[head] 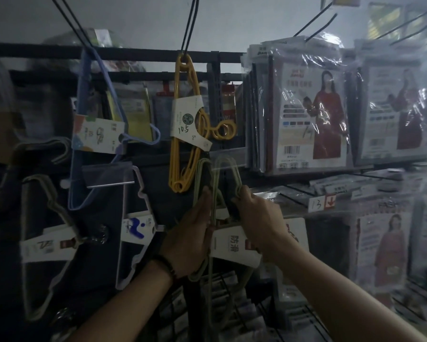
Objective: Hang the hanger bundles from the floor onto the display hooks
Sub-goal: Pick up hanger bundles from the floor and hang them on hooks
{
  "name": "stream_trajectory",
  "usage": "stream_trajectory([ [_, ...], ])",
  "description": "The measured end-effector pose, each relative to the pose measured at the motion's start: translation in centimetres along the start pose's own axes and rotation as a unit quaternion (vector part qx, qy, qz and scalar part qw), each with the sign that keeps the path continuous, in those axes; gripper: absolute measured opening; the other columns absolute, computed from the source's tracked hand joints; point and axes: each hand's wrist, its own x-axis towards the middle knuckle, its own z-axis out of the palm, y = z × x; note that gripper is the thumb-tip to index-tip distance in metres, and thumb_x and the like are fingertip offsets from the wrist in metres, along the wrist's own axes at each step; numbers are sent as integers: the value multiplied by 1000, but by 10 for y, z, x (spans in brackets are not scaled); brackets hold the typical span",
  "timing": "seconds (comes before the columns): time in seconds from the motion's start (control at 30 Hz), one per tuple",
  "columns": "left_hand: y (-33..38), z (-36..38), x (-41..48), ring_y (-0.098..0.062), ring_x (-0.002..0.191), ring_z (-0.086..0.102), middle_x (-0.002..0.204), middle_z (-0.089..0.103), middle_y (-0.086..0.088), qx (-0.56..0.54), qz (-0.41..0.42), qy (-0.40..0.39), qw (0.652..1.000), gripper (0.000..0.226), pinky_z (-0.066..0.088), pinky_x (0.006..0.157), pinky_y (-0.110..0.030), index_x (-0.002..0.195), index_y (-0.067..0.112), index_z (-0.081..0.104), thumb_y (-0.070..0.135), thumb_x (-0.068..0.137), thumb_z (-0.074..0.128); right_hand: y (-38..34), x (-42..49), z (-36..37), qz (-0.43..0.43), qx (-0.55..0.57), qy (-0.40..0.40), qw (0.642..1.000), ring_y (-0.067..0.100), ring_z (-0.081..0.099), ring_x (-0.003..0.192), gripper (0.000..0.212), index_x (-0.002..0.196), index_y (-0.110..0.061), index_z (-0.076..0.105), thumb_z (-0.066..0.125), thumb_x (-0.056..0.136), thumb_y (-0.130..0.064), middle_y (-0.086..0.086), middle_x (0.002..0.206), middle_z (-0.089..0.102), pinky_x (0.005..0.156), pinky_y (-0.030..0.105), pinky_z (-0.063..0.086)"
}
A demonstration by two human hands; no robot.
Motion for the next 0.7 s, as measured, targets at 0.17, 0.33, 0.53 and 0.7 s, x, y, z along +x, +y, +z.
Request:
stream_trajectory([
  [0.17,-16,-3,2,-5,161,0,173,-23,16,82,-59,-57,993,88,20,130,-30,156,43,-34,47,109,41,-2,38,29,53,38,-56,996,18,59,67,28,99,-29,41,23,114,-44,2,85,66,51,30,34],
  [0.33,-23,-7,14,-30,159,24,176,-14,9,137,-184,-154,961,88,38,121,-46,168,31,-11,49,106,48,-10,66,52,22,40,-86,995,34,73,102,28,132,-12,48,36,113,-28,15,115,73,77,40,56],
  [0.53,-10,-10,-2,-30,156,31,177,14,-2,145,-222,-191,945,76,36,124,-45,165,28,29,60,98,47,-16,86,66,48,8,-116,992,35,72,107,31,127,-8,55,39,113,-31,15,120,71,80,45,59],
  [0.7,-1,-36,-42,-17,125,63,142,63,6,100,-285,-124,945,50,51,98,-27,133,34,65,61,92,55,-22,81,64,99,57,-130,985,35,67,116,32,137,-4,53,42,112,-22,20,135,61,88,41,55],
])
